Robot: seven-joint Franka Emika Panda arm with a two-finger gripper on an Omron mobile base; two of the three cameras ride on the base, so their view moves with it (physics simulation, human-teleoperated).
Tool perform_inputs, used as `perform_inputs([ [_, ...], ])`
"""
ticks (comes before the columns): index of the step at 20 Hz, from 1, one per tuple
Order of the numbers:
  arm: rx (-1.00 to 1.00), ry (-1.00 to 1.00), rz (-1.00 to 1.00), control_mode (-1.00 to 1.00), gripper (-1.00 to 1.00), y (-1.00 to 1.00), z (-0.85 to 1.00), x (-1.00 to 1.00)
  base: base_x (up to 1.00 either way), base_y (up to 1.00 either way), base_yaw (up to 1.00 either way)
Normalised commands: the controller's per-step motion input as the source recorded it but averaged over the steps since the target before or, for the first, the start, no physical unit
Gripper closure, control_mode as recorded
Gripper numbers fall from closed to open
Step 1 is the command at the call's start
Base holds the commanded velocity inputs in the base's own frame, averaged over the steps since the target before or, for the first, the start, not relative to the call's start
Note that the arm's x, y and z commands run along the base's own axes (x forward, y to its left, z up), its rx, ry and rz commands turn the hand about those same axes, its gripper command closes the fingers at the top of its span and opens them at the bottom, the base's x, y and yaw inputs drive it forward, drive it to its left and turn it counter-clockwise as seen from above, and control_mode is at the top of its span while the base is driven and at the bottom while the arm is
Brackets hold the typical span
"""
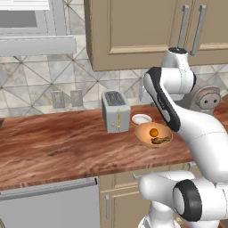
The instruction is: Remove the tangerine from the bowl and place it on the small plate. Then place the bowl with only the chicken drumstick in the microwave, close the door, and press the start button to microwave the chicken drumstick.
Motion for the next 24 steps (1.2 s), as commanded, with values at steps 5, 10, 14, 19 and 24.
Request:
perform_inputs([
  [5,-0.10,-0.09,-0.06,-1.00,-1.00,0.15,-0.26,-0.11,0.00,0.00,0.00],
  [10,-0.17,0.15,-0.21,-1.00,-1.00,0.34,-0.52,0.31,0.00,0.00,0.00],
  [14,-0.01,0.28,-0.11,-1.00,-1.00,0.00,-0.31,0.95,0.00,0.00,0.00],
  [19,0.00,0.11,-0.06,-1.00,-1.00,-0.13,-0.34,0.50,0.00,0.00,0.00],
  [24,0.00,0.18,-0.15,-1.00,-1.00,-0.01,-0.44,0.88,0.00,0.00,0.00],
])
